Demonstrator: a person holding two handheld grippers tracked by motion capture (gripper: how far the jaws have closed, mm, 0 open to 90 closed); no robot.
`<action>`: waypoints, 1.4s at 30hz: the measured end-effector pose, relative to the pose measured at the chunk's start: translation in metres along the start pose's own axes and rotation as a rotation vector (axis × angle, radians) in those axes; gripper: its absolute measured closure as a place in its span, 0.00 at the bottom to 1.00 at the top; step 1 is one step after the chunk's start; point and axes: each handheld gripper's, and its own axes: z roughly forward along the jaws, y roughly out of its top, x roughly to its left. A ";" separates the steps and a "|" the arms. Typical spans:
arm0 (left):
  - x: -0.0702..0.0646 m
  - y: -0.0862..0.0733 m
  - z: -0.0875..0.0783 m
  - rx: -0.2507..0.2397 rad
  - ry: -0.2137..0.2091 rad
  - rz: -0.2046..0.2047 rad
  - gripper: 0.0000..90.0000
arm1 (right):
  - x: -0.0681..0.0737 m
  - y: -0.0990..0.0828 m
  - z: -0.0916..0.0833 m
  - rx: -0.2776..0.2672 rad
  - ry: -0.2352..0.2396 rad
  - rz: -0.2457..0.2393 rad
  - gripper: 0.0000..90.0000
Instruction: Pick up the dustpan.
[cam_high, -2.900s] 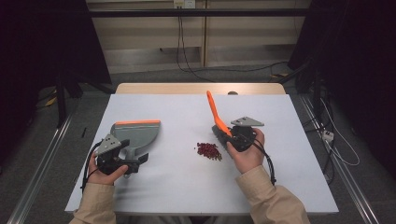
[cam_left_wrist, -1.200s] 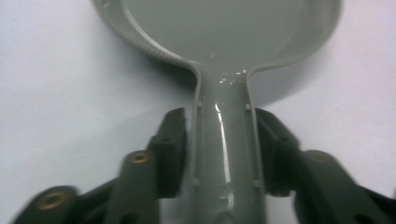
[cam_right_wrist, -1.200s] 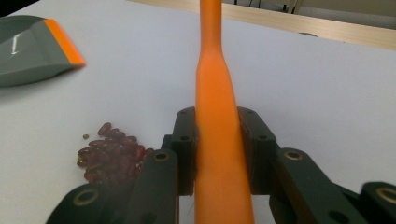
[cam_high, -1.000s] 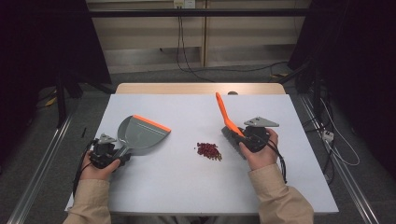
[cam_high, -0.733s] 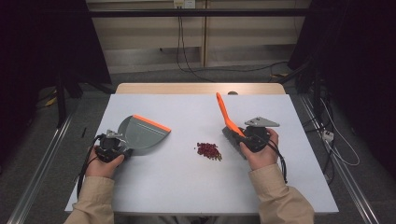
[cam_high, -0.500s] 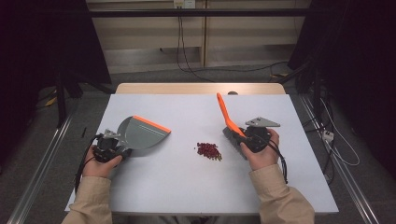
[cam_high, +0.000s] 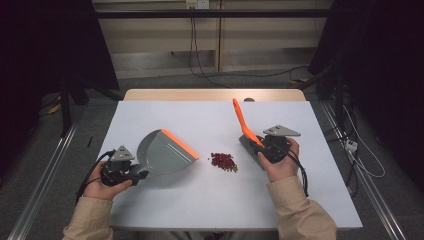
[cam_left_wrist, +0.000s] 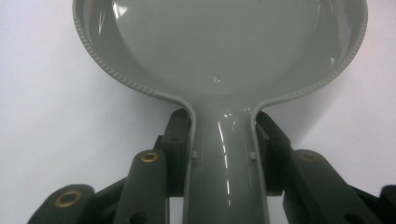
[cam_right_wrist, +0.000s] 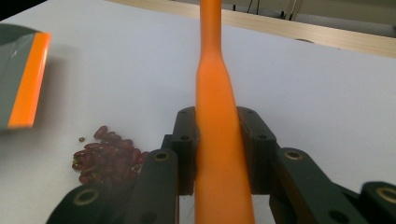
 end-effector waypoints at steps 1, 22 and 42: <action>-0.004 0.001 0.001 0.006 -0.014 0.018 0.70 | 0.000 0.000 0.001 -0.001 -0.001 -0.003 0.79; -0.044 0.012 0.030 0.066 -0.162 0.130 0.70 | 0.012 -0.004 0.031 0.004 0.045 -0.068 0.79; -0.044 0.011 0.035 0.069 -0.176 0.137 0.70 | 0.016 0.010 0.034 0.197 0.021 -0.095 0.78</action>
